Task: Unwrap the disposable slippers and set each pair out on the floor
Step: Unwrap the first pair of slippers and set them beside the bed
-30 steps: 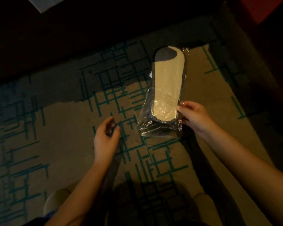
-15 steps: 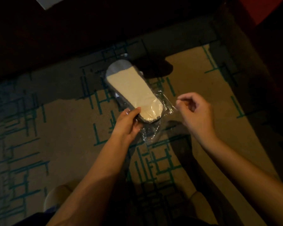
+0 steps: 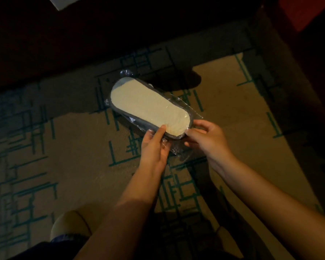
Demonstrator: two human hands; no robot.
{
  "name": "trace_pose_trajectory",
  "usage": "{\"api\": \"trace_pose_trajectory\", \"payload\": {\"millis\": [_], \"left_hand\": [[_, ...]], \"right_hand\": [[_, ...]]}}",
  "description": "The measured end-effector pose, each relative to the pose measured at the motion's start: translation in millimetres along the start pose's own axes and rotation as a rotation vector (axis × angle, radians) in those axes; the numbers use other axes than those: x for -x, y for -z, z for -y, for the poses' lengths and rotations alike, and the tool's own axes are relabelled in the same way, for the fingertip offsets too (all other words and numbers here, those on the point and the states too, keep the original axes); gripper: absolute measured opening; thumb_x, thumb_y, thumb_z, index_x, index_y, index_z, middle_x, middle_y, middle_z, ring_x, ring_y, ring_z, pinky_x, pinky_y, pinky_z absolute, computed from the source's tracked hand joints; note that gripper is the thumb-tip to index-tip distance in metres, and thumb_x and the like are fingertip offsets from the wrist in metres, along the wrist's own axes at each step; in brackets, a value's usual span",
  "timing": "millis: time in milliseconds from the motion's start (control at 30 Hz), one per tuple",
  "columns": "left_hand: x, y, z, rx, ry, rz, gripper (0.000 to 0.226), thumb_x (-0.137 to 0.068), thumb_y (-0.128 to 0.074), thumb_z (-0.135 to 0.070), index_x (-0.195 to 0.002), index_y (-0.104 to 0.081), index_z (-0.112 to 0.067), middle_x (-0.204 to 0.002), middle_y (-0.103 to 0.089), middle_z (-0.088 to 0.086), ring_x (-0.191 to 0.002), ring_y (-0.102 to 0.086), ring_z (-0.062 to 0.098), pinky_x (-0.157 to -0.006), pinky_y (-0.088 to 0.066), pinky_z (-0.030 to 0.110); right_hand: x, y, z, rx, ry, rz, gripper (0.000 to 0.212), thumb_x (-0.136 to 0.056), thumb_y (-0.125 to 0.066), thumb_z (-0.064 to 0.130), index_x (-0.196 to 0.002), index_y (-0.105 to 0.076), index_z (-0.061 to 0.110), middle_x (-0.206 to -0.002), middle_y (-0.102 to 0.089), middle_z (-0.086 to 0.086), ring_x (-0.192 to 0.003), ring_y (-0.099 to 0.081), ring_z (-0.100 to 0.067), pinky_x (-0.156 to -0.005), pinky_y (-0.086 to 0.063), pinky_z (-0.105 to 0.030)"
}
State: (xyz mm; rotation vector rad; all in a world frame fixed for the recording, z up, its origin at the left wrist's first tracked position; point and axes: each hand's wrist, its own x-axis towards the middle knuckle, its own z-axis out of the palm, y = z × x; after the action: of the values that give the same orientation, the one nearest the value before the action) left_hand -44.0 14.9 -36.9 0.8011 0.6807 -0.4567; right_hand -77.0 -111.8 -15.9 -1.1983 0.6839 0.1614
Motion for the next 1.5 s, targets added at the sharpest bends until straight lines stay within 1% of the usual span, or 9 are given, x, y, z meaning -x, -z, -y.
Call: {"api": "trace_pose_trajectory", "payload": {"millis": [500,633,767,933,1033,1100,1200,1267,1500], "left_hand": [[-27.4,33.1,-79.6,0.137,-0.113,-0.243,0.045,-0.087,-0.058,-0.009,-0.131,-0.045,-0.006,-0.126,-0.058,0.015,-0.113,-0.058,0.027,-0.094,-0.051,0.043],[-23.7,50.4,-107.6,0.041,-0.230,-0.233,0.014,-0.088,-0.055,-0.008,-0.102,-0.057,-0.008,-0.089,-0.064,0.001,-0.080,-0.064,0.010,-0.069,-0.056,0.019],[-14.1,63.5,-117.5,0.083,-0.352,-0.277,0.047,-0.085,-0.059,-0.007,-0.131,-0.048,-0.005,-0.092,-0.064,0.002,-0.078,-0.062,0.009,-0.073,-0.054,0.021],[-0.3,65.1,-104.0,-0.153,-0.372,-0.213,0.020,-0.083,-0.062,-0.005,-0.100,-0.063,-0.014,-0.096,-0.069,0.003,-0.083,-0.069,0.011,-0.077,-0.058,0.027],[4.5,59.4,-85.4,-0.291,-0.209,-0.035,0.019,-0.081,-0.062,-0.003,-0.096,-0.065,-0.014,-0.093,-0.072,0.003,-0.086,-0.071,0.013,-0.084,-0.057,0.031],[6.6,54.3,-71.6,-0.320,-0.129,0.050,0.018,-0.081,-0.060,-0.002,-0.094,-0.066,-0.013,-0.086,-0.075,0.003,-0.082,-0.072,0.013,-0.075,-0.059,0.026],[8.1,43.9,-53.3,-0.386,-0.099,0.118,0.027,-0.073,-0.068,-0.005,-0.099,-0.063,-0.010,-0.084,-0.075,0.004,-0.077,-0.072,0.012,-0.065,-0.057,0.020],[8.8,35.8,-43.6,-0.442,-0.067,0.158,0.031,-0.075,-0.068,-0.007,-0.105,-0.061,-0.009,-0.090,-0.074,0.005,-0.080,-0.072,0.014,-0.065,-0.057,0.021],[4.3,24.0,-25.5,-0.463,0.073,0.234,0.048,-0.071,-0.068,-0.031,-0.116,-0.058,-0.020,-0.103,-0.074,-0.001,-0.098,-0.069,0.017,-0.075,-0.058,0.024]], "right_hand": [[-14.4,23.8,-23.8,-0.039,-0.167,0.007,0.020,-0.092,-0.049,0.005,-0.093,-0.058,0.022,-0.080,-0.069,0.006,-0.063,-0.066,-0.005,-0.043,-0.049,-0.014],[-18.8,35.2,-30.3,-0.026,-0.260,-0.114,0.025,-0.094,-0.044,0.006,-0.081,-0.056,0.024,-0.082,-0.062,0.002,-0.062,-0.059,-0.008,-0.040,-0.047,-0.015],[-18.1,44.7,-36.5,-0.030,-0.342,-0.228,0.027,-0.093,-0.046,0.004,-0.075,-0.051,0.023,-0.074,-0.057,-0.001,-0.053,-0.055,-0.008,-0.039,-0.048,-0.015],[-13.2,45.4,-41.2,0.236,-0.364,-0.177,0.010,-0.089,-0.053,0.007,-0.086,-0.056,0.016,-0.083,-0.059,-0.005,-0.064,-0.058,-0.009,-0.051,-0.050,-0.022],[-11.3,38.9,-36.5,0.568,-0.075,-0.238,0.045,-0.083,-0.065,0.015,-0.125,-0.049,0.014,-0.121,-0.052,-0.008,-0.105,-0.055,-0.019,-0.089,-0.047,-0.034],[-8.8,31.3,-22.5,0.606,0.147,-0.193,0.046,-0.081,-0.068,0.020,-0.124,-0.051,0.019,-0.125,-0.052,-0.003,-0.113,-0.051,-0.014,-0.096,-0.045,-0.028],[-6.3,20.7,0.1,0.342,0.089,0.089,0.028,-0.082,-0.067,0.015,-0.106,-0.058,0.025,-0.096,-0.069,0.008,-0.084,-0.066,0.001,-0.066,-0.051,-0.009],[-8.6,18.4,6.6,0.328,0.044,0.150,0.029,-0.081,-0.067,0.010,-0.100,-0.058,0.030,-0.080,-0.071,0.008,-0.069,-0.068,-0.003,-0.054,-0.053,-0.012],[-23.7,60.1,24.4,0.463,0.075,-0.196,0.027,-0.080,-0.062,-0.001,-0.098,-0.064,0.020,-0.078,-0.059,0.009,-0.062,-0.060,-0.003,-0.048,-0.048,-0.014]]}}
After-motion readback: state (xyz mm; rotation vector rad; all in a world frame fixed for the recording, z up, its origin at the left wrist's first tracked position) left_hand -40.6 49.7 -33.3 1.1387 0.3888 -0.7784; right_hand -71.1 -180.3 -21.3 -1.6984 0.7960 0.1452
